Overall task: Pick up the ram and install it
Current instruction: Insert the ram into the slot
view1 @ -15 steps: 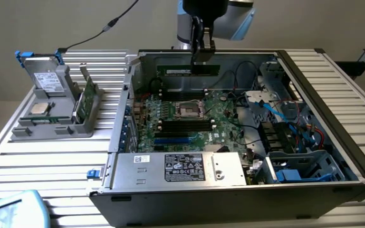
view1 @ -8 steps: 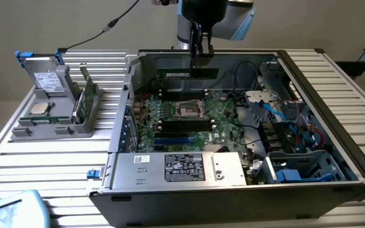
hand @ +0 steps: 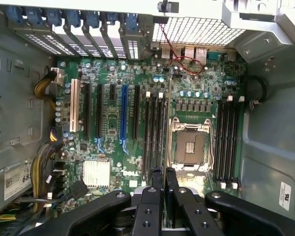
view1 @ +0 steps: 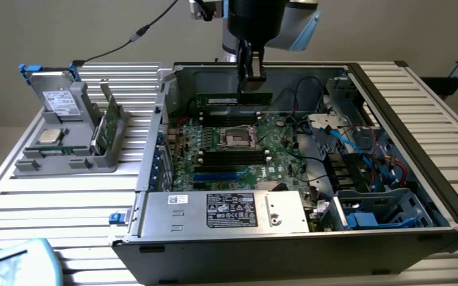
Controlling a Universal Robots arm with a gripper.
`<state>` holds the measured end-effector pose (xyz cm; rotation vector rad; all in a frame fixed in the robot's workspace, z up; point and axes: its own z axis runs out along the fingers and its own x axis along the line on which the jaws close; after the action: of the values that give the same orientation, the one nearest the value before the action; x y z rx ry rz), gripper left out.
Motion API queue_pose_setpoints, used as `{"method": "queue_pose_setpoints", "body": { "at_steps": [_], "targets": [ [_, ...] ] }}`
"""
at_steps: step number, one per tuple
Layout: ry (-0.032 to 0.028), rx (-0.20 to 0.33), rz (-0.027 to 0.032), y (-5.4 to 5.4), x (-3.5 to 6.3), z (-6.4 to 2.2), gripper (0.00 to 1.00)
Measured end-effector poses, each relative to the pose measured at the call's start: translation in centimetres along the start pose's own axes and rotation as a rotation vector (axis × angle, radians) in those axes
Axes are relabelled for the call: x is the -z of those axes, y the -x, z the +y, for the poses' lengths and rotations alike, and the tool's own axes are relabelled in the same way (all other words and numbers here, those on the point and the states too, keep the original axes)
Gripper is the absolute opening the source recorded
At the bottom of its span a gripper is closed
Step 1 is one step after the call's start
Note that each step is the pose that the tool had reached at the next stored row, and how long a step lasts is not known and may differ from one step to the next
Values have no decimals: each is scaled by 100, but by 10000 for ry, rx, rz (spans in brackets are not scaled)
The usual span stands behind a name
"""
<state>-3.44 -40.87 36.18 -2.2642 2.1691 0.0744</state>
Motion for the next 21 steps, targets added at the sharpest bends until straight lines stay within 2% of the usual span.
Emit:
{"method": "queue_pose_setpoints", "body": {
  "at_steps": [12, 18, 21],
  "targets": [
    [3, -4, 63, 1, -219, -11, 14],
    [2, -2, 66, 2, -328, -21, 14],
    [4, -2, 65, 0, -380, -54, 14]
  ]
}}
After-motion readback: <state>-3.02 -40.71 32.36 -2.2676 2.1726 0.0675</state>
